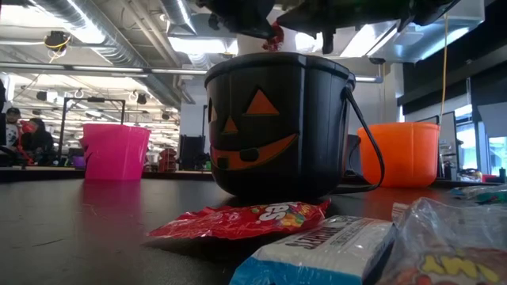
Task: Sort candy
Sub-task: Put the red candy pack into the orange bucket
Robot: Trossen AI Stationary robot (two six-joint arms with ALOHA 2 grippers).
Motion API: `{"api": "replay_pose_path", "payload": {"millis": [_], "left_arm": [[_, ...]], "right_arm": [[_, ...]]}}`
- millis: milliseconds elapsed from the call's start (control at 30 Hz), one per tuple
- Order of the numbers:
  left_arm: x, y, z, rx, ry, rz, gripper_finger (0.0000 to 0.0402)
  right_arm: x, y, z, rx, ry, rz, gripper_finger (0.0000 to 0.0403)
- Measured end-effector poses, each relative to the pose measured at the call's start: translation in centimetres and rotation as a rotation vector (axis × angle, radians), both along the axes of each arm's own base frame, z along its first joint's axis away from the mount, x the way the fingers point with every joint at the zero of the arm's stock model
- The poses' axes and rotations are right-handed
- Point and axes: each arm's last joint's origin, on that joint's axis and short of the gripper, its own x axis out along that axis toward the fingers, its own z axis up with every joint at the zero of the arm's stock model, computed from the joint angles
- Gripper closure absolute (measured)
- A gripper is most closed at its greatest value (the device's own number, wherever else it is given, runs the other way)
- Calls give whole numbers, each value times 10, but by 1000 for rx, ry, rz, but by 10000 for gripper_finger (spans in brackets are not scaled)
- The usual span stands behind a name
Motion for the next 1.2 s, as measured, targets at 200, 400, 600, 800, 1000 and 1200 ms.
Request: {"api": "replay_pose_path", "payload": {"millis": [200, 400, 600, 800, 1000, 1200], "left_arm": [[0, 0, -1, -2, 11, 6, 294], [-1, -5, -1, 7, 12, 22, 240], [-3, -17, -5, 6, 52, 32, 229], [-7, 1, -21, -192, 122, -55, 231], [-6, 19, -22, -290, 103, -128, 243], [-6, 32, -22, -347, 91, -173, 246]], "right_arm": [[-1, -1, -3, -18, 35, -46, 403], [-4, -2, -5, -41, 93, -97, 403], [-20, -1, -3, -99, 227, -112, 403], [-39, -2, -14, -115, 462, -106, 403], [-51, -23, -42, -30, 613, -76, 383], [-66, -45, -75, 32, 602, -44, 325]]}}
